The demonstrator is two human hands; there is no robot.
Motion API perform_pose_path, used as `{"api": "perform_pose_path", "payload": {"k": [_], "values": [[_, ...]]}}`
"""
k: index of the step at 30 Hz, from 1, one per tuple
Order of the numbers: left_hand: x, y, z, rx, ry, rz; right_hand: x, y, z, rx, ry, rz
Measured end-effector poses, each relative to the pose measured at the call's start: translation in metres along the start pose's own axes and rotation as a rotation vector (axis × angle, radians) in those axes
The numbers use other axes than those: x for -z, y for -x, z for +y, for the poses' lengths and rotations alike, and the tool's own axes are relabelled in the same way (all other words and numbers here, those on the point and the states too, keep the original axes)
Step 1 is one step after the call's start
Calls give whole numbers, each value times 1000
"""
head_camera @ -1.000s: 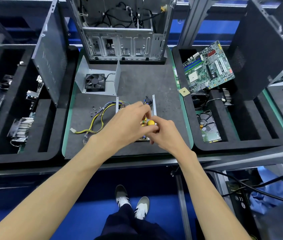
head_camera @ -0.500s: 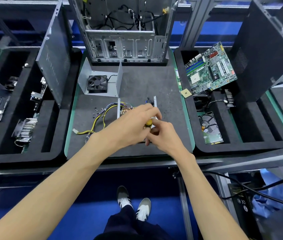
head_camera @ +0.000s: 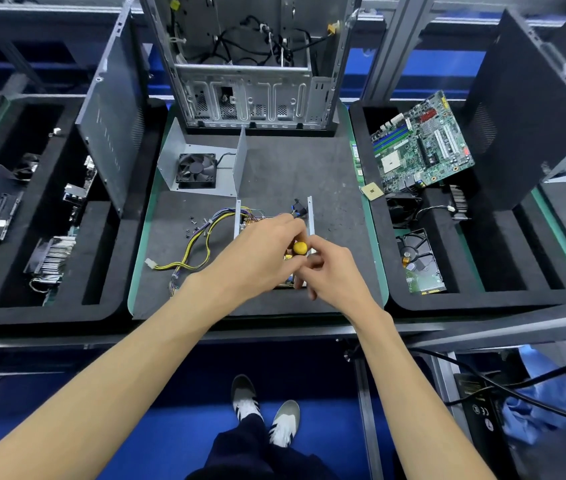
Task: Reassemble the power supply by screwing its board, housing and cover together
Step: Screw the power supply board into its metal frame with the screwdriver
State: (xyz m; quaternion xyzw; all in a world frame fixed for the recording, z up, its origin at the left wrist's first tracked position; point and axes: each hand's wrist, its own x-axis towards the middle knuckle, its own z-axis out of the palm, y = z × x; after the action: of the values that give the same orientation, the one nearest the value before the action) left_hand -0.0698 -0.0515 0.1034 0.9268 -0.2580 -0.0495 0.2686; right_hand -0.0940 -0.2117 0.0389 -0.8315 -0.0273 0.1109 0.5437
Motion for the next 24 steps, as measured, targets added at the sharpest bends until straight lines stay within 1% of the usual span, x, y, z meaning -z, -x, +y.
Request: {"api": "perform_pose_path", "payload": {"k": [3, 5, 7, 8, 10, 11, 12, 13, 15, 17, 19, 21, 24], "values": [[2, 0, -2, -16, 0, -1, 2, -3, 0, -6, 32, -9], [3, 1, -3, -16, -16, -12, 5, -6, 1, 21, 99, 11], [5, 4, -6, -15, 15, 23, 8, -9, -1, 92, 150, 92], [7, 5, -8, -8, 63, 77, 10, -10, -4, 135, 131, 164], [13, 7, -17, 30, 170, 239, 11, -15, -17, 181, -20, 334], [17, 8, -26, 65, 208, 312, 11, -19, -25, 156, -130, 409], [20, 10, -35, 109, 230, 368, 10, -23, -32, 117, -253, 449], [23, 12, -46, 158, 240, 410, 9, -29, -38, 82, -389, 459], [26, 18, -69, 261, 250, 463, 2, -41, -50, -11, -674, 429], [25, 25, -92, 371, 261, 465, -9, -53, -59, -135, -893, 399], [21, 32, -115, 469, 246, 431, -25, -63, -64, -212, -995, 383], [17, 39, -136, 538, 227, 397, -42, -72, -67, -246, -1033, 363], [9, 47, -161, 605, 214, 357, -65, -82, -71, -270, -1009, 331]]}}
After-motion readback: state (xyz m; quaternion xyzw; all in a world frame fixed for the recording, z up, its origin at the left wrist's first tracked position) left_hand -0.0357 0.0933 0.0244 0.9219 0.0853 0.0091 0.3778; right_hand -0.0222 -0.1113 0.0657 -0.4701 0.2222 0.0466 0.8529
